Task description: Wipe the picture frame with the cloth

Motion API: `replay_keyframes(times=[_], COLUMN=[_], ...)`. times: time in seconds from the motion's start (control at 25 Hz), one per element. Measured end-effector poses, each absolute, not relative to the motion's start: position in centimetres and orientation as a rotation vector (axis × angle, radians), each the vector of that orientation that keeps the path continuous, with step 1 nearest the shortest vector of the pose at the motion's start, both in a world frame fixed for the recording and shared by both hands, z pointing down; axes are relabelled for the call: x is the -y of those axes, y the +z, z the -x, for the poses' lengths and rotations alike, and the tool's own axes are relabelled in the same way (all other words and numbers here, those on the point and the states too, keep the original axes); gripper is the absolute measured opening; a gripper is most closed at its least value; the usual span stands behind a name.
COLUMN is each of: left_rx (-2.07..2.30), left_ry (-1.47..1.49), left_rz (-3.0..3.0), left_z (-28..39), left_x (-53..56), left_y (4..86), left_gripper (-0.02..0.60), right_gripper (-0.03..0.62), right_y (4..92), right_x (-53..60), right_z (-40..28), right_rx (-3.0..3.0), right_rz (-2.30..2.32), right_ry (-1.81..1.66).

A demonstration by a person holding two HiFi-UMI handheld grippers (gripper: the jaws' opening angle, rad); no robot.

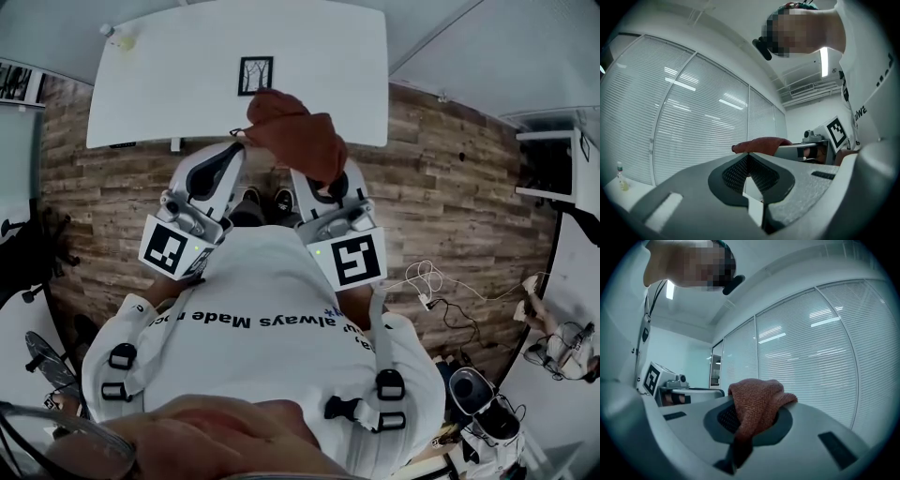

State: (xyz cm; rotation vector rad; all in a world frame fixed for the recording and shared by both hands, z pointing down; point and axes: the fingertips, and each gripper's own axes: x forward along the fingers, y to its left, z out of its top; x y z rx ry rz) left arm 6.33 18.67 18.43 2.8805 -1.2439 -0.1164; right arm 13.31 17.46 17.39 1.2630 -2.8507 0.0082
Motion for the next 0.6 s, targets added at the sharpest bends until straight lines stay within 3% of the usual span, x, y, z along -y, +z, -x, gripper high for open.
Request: replay_keyframes(times=[0.6], left_rx=[1.296], left_ry=[-0.1], left_rz=[-2.851], left_z=[-3.9], left_x=[-11.8], left_y=[19.3], left_gripper=[0.003], right_gripper=[0.02], right_y=[18.2], right_x=[-10.5], right_z=[-10.6], right_rx=[2.861], right_rz=[-1.193], right_ry=[0.025])
